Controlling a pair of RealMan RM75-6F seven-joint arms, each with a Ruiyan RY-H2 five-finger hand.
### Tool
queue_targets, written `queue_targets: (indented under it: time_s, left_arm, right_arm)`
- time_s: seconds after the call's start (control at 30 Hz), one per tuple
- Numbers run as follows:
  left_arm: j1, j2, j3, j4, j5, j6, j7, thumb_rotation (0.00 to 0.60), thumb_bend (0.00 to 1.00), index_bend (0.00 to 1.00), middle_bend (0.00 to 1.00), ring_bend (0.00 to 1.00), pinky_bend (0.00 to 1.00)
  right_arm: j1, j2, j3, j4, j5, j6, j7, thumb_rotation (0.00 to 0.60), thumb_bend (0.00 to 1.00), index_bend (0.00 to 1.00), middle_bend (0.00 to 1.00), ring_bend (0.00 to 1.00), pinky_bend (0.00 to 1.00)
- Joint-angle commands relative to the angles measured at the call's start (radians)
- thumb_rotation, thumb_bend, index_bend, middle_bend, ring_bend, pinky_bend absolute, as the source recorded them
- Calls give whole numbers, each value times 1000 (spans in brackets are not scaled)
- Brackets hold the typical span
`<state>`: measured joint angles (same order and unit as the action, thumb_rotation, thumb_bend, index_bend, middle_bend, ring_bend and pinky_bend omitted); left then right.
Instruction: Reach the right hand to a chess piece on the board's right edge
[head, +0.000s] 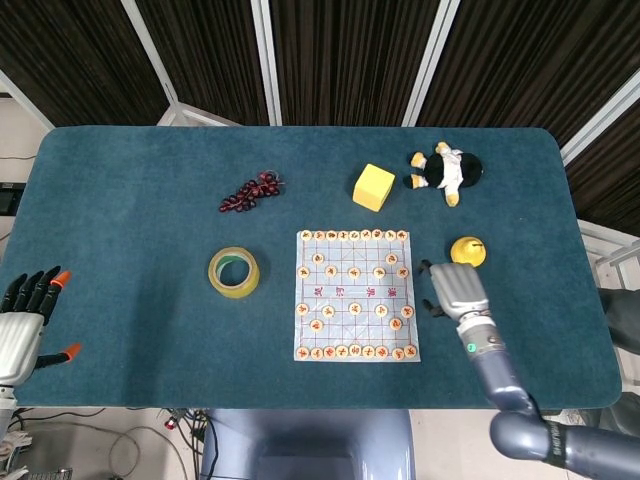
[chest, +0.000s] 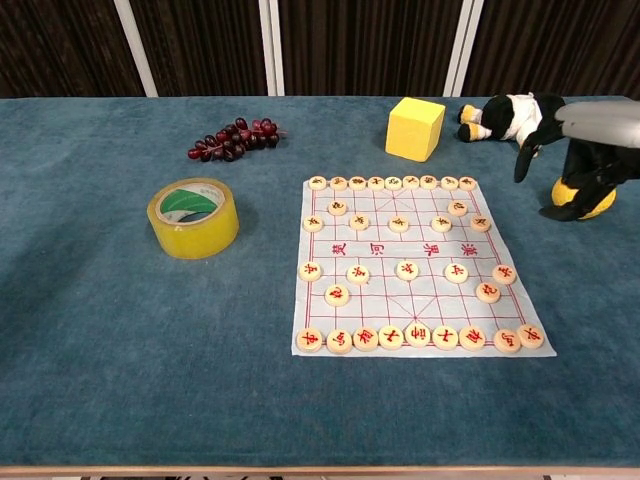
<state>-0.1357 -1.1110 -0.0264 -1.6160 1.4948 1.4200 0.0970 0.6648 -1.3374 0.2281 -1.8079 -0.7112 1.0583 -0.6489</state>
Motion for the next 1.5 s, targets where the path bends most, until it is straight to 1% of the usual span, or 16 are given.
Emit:
queue_targets:
  time_s: [0.03,0.17,0.37,0.73,1.17,1.5]
  left_arm:
    - [-1,1,1,0,0,-3,-3,600,0,0,0,0,0]
    - [-3,4,1,0,-1,-5,-11,600,0,0,0,0,0]
    - [-4,6,1,1,-1,-8,-21,600,0,0,0,0,0]
    - [-6,7,3,-4,-2,-12,-16,600,0,0,0,0,0]
    - [-8,9,4,-6,-4,-16,-18,600,0,0,0,0,0]
    - [-9,9,4,-6,-6,-18,-17,600,0,0,0,0,0]
  right_arm:
    - [34,-65,-8,37,41,20,-25,600,386,411,1000,1000,917]
    - [52,-113,-21,71,62,42,-45,600,386,442,1000,1000,925]
    - [53,-140,-33,97,77,58,-35,600,387,464,1000,1000,943]
    - [53,-160,-62,111,89,60,-32,600,386,406,1000,1000,967]
    - [43,-200,-77,158,100,87,-24,600,387,404,1000,1000,996]
    - [26,-235,-91,193,85,93,-3,600,386,404,1000,1000,1000]
